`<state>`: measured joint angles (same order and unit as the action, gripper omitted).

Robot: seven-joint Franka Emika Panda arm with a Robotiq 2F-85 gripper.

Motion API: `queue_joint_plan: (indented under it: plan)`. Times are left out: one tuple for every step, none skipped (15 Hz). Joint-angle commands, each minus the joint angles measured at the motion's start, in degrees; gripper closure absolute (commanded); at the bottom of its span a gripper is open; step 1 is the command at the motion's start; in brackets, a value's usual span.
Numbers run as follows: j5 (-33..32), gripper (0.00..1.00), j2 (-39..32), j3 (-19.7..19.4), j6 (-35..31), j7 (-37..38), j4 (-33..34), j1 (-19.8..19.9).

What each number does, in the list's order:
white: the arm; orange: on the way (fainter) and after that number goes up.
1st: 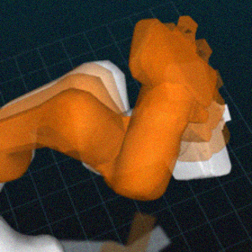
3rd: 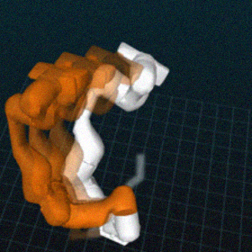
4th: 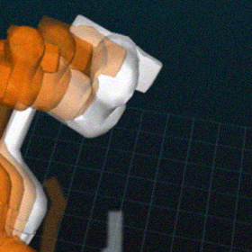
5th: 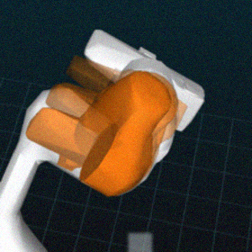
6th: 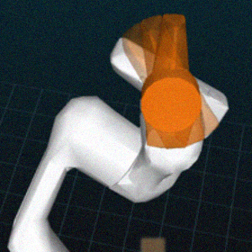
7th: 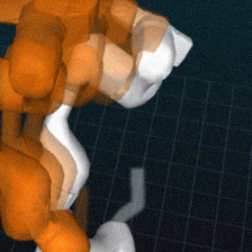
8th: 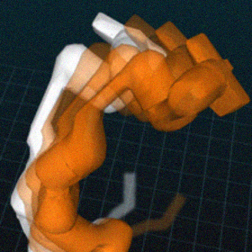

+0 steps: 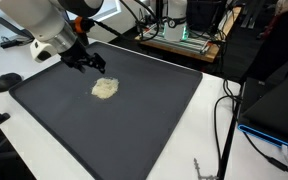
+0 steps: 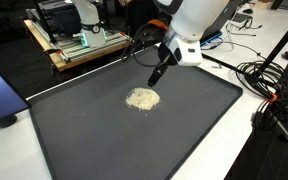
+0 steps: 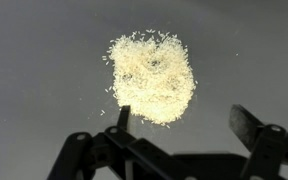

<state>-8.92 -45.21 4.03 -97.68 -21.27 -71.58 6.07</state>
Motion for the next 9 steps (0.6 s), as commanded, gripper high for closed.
queue_joint_plan:
  plan:
    - [3.44, 0.0, 8.05, 0.46, -12.31, -3.47, -13.4, 2.64]
    - [3.69, 0.0, 9.63, 0.33, -15.6, -3.7, -16.0, 2.89]
    - [3.9, 0.0, 11.24, 0.28, -18.79, -4.19, -18.72, 3.15]
    - [4.01, 0.0, 12.95, 0.19, -21.63, -4.37, -21.38, 3.3]
    - [4.23, 0.0, 14.73, 0.01, -24.36, -3.83, -24.13, 3.36]
    - [4.46, 0.0, 16.52, -0.11, -26.48, -3.46, -26.9, 3.37]
    - [4.95, 0.0, 18.24, -0.06, -28.33, -3.57, -29.61, 3.48]
    - [5.41, 0.0, 19.83, -0.08, -30.31, -3.68, -32.36, 3.54]
    - [6.07, 0.0, 21.38, -0.06, -31.68, -4.1, -35.23, 3.76]
